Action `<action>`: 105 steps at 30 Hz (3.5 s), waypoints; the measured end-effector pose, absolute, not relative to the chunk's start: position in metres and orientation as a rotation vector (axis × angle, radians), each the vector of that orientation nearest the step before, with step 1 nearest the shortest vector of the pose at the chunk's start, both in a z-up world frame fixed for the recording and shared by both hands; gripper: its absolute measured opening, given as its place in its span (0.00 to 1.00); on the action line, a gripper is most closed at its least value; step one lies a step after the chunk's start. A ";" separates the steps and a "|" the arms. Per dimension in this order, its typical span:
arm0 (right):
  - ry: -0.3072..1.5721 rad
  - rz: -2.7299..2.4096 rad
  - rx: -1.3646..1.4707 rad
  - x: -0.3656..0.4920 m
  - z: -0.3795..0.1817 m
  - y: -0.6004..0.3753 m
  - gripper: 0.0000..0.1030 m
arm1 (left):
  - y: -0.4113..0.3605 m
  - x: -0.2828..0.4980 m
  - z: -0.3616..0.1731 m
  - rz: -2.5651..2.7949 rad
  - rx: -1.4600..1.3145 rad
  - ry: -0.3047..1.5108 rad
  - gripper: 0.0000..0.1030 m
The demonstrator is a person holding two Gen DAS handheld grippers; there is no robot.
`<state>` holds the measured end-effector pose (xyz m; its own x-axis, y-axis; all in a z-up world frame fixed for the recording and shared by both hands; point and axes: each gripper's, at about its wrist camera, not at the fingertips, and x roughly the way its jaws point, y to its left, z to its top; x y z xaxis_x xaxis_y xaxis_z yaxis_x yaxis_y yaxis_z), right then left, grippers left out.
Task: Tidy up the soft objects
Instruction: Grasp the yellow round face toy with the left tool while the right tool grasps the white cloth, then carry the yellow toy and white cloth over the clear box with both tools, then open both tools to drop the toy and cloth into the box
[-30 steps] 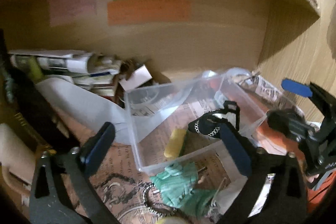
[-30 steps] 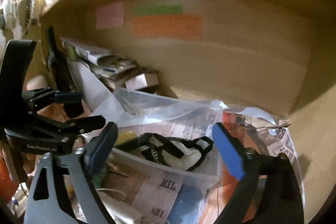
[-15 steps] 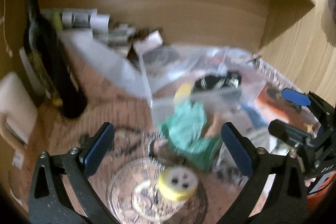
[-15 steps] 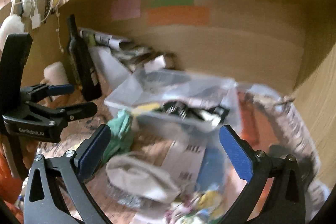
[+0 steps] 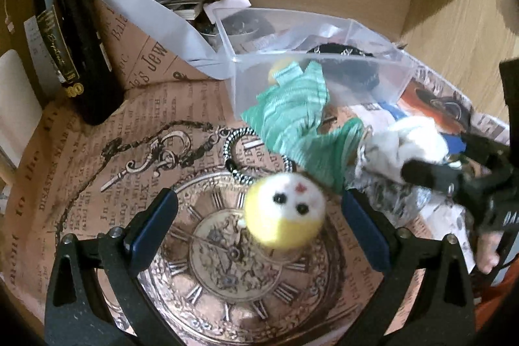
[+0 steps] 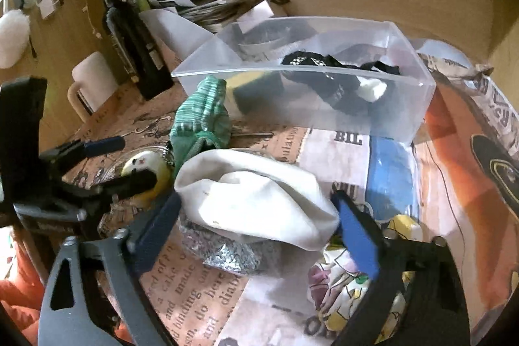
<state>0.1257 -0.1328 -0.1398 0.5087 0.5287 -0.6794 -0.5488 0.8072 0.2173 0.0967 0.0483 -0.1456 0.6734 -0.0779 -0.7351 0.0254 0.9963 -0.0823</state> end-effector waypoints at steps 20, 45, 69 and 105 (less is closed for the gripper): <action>0.671 0.592 0.033 0.129 -0.101 -0.170 0.24 | 0.042 0.100 -0.120 -0.100 -0.054 0.795 0.46; 0.450 0.469 -0.009 0.191 -0.036 -0.179 0.25 | 0.047 0.206 -0.055 -0.134 -0.068 0.684 0.46; 0.716 0.441 -0.144 0.244 -0.104 -0.141 0.25 | -0.004 0.261 -0.111 -0.211 0.034 0.864 0.54; 0.530 0.336 -0.142 0.128 -0.079 -0.187 1.00 | 0.042 0.147 -0.080 -0.075 -0.023 0.719 0.99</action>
<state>0.1284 -0.1869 -0.0790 0.8099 0.2769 -0.5172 -0.3494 0.9358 -0.0461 0.1465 0.0425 -0.0795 0.7501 -0.0765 -0.6569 0.0608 0.9971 -0.0466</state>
